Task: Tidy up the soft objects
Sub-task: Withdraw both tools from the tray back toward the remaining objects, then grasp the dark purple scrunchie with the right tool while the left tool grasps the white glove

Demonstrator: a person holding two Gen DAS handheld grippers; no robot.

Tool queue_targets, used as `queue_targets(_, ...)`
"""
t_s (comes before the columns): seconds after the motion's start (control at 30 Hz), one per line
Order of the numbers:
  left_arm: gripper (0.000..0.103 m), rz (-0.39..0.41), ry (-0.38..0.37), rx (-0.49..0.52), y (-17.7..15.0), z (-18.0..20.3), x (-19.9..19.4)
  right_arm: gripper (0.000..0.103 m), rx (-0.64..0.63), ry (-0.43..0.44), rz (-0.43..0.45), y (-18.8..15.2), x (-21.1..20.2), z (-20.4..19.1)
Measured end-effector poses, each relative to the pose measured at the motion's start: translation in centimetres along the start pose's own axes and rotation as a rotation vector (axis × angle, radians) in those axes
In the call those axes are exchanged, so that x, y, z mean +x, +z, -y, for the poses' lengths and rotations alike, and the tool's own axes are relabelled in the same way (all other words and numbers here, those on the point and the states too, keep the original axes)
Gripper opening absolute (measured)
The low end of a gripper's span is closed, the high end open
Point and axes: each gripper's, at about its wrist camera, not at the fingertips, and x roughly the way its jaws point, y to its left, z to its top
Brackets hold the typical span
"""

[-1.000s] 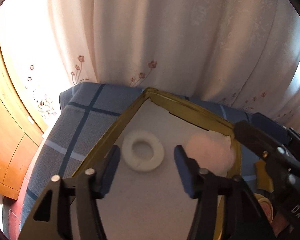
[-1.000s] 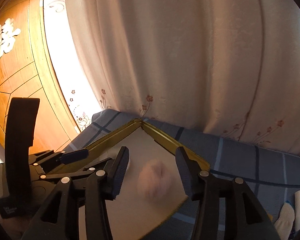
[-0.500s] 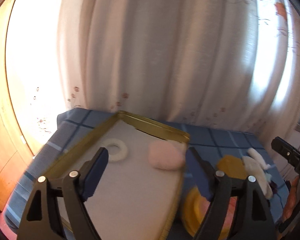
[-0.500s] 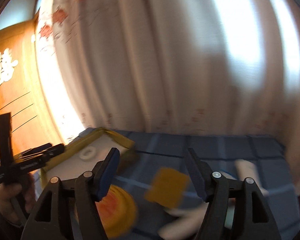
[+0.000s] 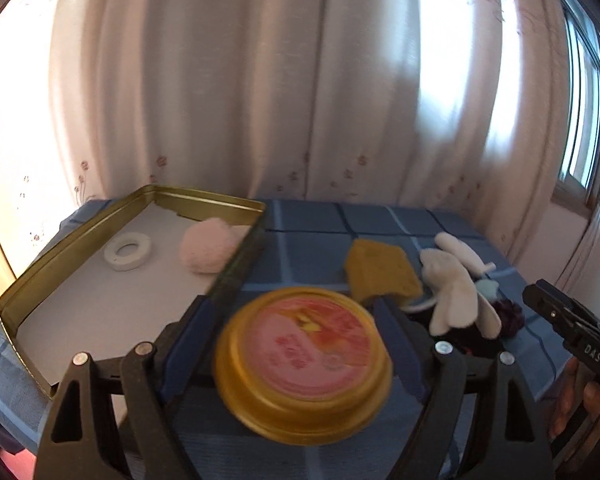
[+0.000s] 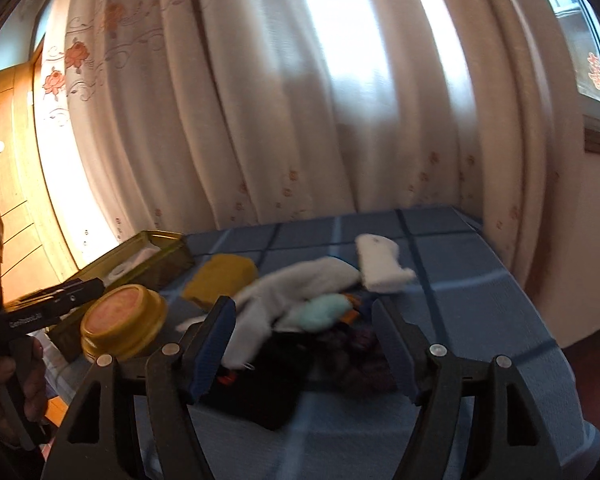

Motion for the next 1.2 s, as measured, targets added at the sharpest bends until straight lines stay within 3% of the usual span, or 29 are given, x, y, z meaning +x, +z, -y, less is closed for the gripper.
queue_targets(0.27, 0.084, -0.024, -0.012, 0.062, -0.7, 3.4, 0.5, 0.073, 0.101, -0.067, 0.004, -0.8, -0.7, 4.7)
queue_targets(0.73, 0.084, -0.053, -0.064, 0.129, -0.7, 8.2, 2.0, 0.072, -0.008, -0.063, -0.09, -1.0, 2.2, 3.1)
queue_targets(0.8, 0.084, -0.067, -0.075, 0.129, -0.6, 8.6, 2.5, 0.069, -0.018, -0.076, -0.109, -0.9, 2.7, 3.0)
queue_targets(0.9, 0.084, -0.083, -0.079, 0.139, -0.4, 9.3, 3.1, 0.056, -0.012, -0.066, -0.161, -1.0, 3.6, 3.2)
queue_targets(0.97, 0.084, -0.083, -0.083, 0.15, -0.1, 9.8, 3.4, 0.055, -0.017, -0.059, -0.191, -1.3, 4.1, 3.2)
queue_targets(1.2, 0.084, -0.092, -0.102, 0.159, 0.6, 10.9, 4.0, 0.037, -0.047, -0.014, -0.206, -1.6, 3.8, 2.7)
